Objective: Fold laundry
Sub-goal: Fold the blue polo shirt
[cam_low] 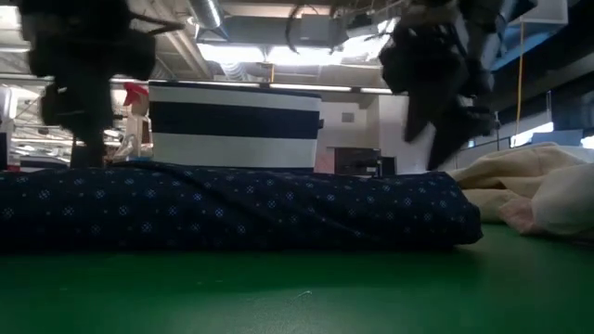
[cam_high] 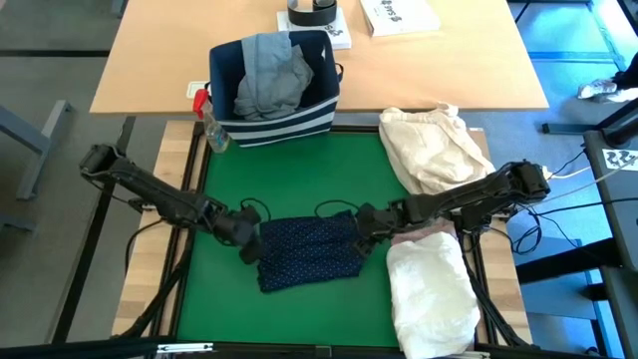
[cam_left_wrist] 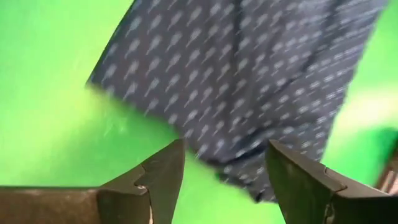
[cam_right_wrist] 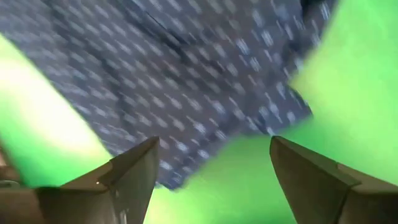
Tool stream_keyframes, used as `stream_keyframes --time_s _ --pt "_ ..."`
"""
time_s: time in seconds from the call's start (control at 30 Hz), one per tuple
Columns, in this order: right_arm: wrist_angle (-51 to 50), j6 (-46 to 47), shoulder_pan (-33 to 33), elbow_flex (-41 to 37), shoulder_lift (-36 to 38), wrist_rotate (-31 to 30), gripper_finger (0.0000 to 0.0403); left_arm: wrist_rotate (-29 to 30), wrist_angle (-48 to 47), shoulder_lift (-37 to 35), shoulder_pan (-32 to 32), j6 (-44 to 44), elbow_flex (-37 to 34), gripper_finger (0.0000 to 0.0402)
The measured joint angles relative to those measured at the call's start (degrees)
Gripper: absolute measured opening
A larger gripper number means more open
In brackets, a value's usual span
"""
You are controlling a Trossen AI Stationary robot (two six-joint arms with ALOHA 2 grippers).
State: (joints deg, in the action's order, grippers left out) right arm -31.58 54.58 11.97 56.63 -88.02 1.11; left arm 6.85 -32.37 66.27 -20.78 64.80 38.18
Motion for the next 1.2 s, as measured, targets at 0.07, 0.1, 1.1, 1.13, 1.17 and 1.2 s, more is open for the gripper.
stream_keyframes --time_s 0.07,0.1,1.1,1.13,1.17,1.2 --pt "0.5 1.2 0.0 -1.4 -0.1 0.9 0.0304 1.2 -0.3 -0.1 -2.7 4.8 -1.8 0.0218" --pt "1.9 2.0 0.0 -2.1 -0.1 2.1 0.0303 1.5 0.4 -0.1 -3.8 7.1 -2.7 0.0218" --pt "38.7 20.4 0.0 -18.5 -7.2 -2.3 0.0298 6.8 5.4 0.2 -11.6 21.2 -10.0 0.0218" --pt "39.6 20.0 0.0 -18.5 -7.5 -2.3 0.0298 7.0 5.7 0.2 -11.6 21.4 -10.0 0.0218" --pt "40.1 19.7 0.0 -18.5 -7.5 -2.3 0.0298 7.1 6.5 0.2 -11.6 21.7 -10.0 0.0218" --pt "40.3 19.4 0.0 -18.5 -7.6 -2.5 0.0298 7.1 7.5 0.2 -11.7 21.7 -10.0 0.0218"
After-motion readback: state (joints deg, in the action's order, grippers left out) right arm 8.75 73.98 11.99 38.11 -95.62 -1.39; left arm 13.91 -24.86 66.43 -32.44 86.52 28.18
